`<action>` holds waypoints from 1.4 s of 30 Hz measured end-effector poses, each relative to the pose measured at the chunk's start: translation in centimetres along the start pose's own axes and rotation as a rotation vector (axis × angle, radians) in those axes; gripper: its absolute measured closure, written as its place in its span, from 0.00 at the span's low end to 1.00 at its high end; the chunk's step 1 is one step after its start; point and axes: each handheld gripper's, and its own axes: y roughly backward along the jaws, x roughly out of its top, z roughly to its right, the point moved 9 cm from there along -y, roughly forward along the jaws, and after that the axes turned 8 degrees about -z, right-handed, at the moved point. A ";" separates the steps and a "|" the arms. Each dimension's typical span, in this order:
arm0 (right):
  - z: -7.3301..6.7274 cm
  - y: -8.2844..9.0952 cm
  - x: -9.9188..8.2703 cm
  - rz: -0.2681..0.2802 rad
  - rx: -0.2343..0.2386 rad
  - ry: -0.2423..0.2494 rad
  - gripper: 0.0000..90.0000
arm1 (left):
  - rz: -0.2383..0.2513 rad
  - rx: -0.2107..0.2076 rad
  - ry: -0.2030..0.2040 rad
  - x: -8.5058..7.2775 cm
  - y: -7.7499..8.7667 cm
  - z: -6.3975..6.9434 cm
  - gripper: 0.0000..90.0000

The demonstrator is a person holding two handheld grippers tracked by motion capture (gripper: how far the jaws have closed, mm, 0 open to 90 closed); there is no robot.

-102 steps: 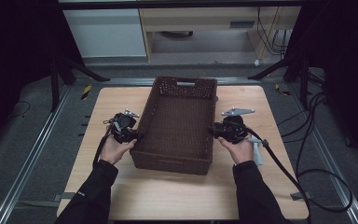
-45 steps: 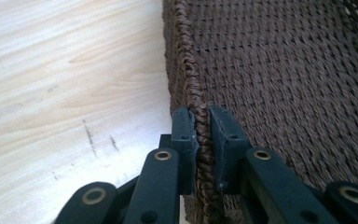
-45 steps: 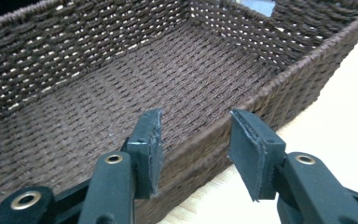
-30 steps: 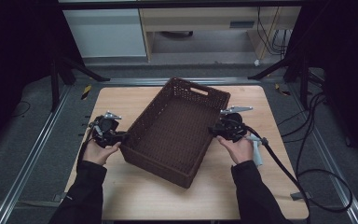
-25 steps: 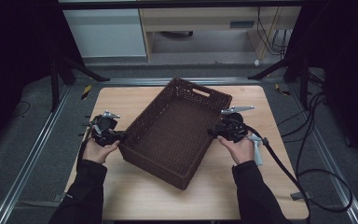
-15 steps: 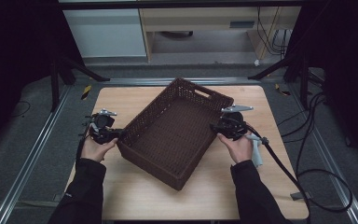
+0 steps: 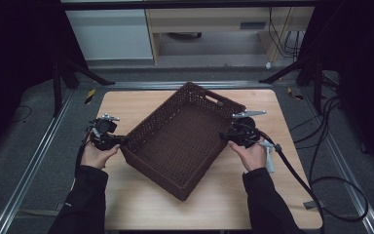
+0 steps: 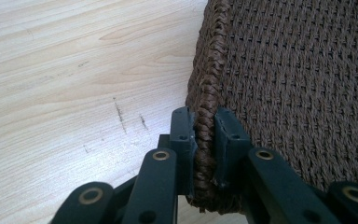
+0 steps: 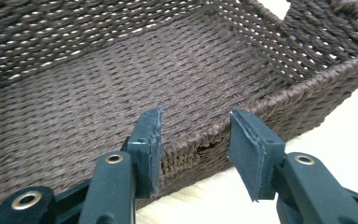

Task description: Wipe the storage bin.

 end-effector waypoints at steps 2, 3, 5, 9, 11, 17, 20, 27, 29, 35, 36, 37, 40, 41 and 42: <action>0.2 0.2 0.2 0.011 -0.001 -0.002 0.60 | 0.004 -0.003 0.003 0.1 -0.1 -0.2 0.88; 0.6 0.4 0.4 0.028 -0.030 0.002 0.59 | 0.007 0.001 0.004 0.2 -0.1 -0.3 0.87; 1.2 0.4 0.6 0.040 -0.060 -0.002 0.58 | 0.013 0.005 0.011 0.4 -0.3 -0.7 0.87; 1.5 -0.1 0.4 0.048 -0.049 -0.021 0.57 | 0.023 0.007 0.016 0.5 -0.3 -0.9 0.85; 1.5 -0.3 0.3 0.044 -0.036 -0.027 0.57 | 0.024 0.016 0.011 0.5 0.0 -0.9 0.83; 1.2 -0.1 0.0 0.029 -0.031 -0.031 0.58 | 0.025 0.046 0.004 0.5 0.7 -0.8 0.82; 0.9 0.2 -0.2 0.014 -0.016 -0.030 0.58 | 0.018 0.056 0.004 0.4 0.6 -1.0 0.83; 1.4 1.2 0.2 0.038 -0.021 -0.033 0.57 | 0.027 0.049 0.015 0.7 0.3 -1.6 0.83; 1.8 1.1 0.2 0.043 -0.041 -0.031 0.57 | 0.033 0.053 0.020 0.8 0.2 -1.9 0.82; 1.7 0.4 0.0 0.034 -0.055 -0.008 0.59 | 0.049 0.067 0.030 0.9 0.3 -2.1 0.77; 1.7 0.4 -0.1 0.033 -0.053 -0.015 0.59 | 0.053 0.070 0.032 0.9 0.5 -2.1 0.75; 1.7 0.4 -0.1 0.034 -0.053 -0.019 0.59 | 0.056 0.073 0.033 0.8 0.6 -2.1 0.74; 1.5 0.6 -0.3 0.027 -0.045 -0.023 0.59 | 0.060 0.082 0.037 0.6 1.0 -2.0 0.73; 1.4 0.7 -0.4 0.023 -0.040 -0.026 0.59 | 0.058 0.087 0.037 0.6 1.1 -2.1 0.74; 1.3 0.8 -0.5 0.020 -0.038 -0.027 0.59 | 0.055 0.097 0.039 0.6 1.0 -2.2 0.75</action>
